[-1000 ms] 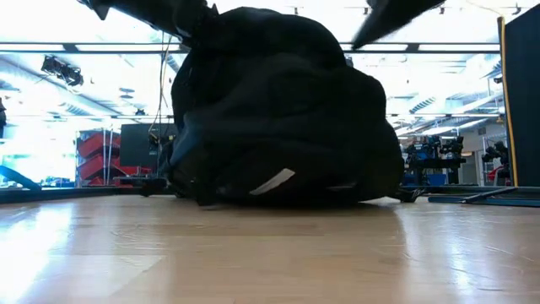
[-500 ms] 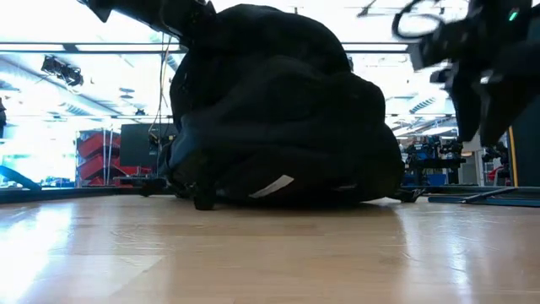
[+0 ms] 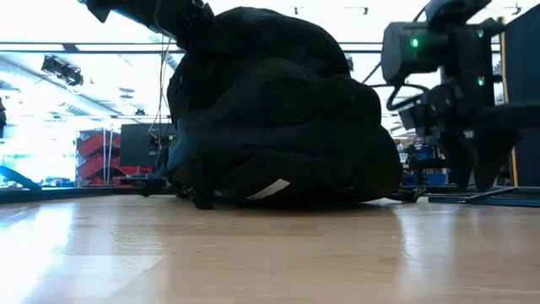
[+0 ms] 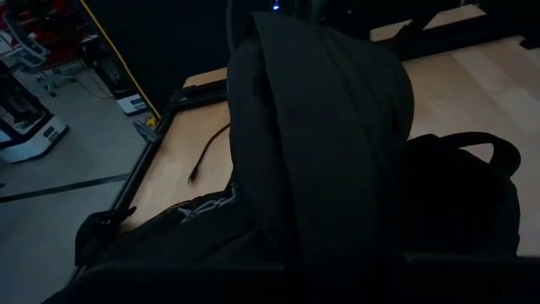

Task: Unpack backpack
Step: Put the charger cable into the backpack

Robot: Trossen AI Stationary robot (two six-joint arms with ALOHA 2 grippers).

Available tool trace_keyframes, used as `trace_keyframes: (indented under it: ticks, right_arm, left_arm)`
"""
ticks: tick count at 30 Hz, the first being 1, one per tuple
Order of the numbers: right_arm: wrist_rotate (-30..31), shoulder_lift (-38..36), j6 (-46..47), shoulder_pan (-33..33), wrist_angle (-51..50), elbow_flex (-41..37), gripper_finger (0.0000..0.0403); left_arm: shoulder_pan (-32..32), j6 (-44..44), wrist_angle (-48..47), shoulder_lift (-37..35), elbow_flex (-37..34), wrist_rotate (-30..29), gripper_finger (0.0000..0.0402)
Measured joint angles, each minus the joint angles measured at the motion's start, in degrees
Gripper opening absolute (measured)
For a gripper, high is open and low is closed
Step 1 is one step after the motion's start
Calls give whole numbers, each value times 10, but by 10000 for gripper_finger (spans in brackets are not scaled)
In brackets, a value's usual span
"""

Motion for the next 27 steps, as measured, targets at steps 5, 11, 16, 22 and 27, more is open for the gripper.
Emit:
trace_keyframes:
  ticks: [5,11,16,22,27]
  right_arm:
    - [-8,0,-8,-5,30,-27,166]
    - [9,0,-3,-5,50,-29,133]
    - [11,0,26,-5,51,-30,74]
    - [24,1,66,-4,25,-17,6]
    - [63,0,88,12,-19,29,1]
  left_arm:
    - [0,0,0,0,0,0,0]
    - [0,-1,-1,0,0,0,0]
    - [0,-5,-1,0,0,0,0]
    - [0,-5,-1,0,0,-1,0]
    - [0,-7,-1,0,0,-1,0]
